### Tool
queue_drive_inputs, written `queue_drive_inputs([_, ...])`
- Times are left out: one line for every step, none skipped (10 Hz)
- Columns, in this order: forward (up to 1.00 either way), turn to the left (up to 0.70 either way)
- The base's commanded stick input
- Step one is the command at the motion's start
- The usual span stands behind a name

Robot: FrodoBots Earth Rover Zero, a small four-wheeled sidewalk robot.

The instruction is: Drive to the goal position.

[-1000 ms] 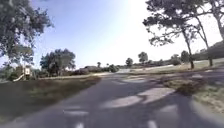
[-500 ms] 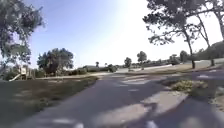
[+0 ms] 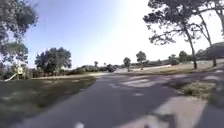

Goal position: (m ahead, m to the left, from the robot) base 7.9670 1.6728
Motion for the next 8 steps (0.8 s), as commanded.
queue_drive_inputs([1.0,0.0])
queue_drive_inputs([1.0,0.0])
queue_drive_inputs([1.0,0.0])
queue_drive_inputs([1.0,0.0])
queue_drive_inputs([1.0,0.0])
queue_drive_inputs([1.0,0.02])
queue_drive_inputs([1.0,0.04])
queue_drive_inputs([1.0,0.29])
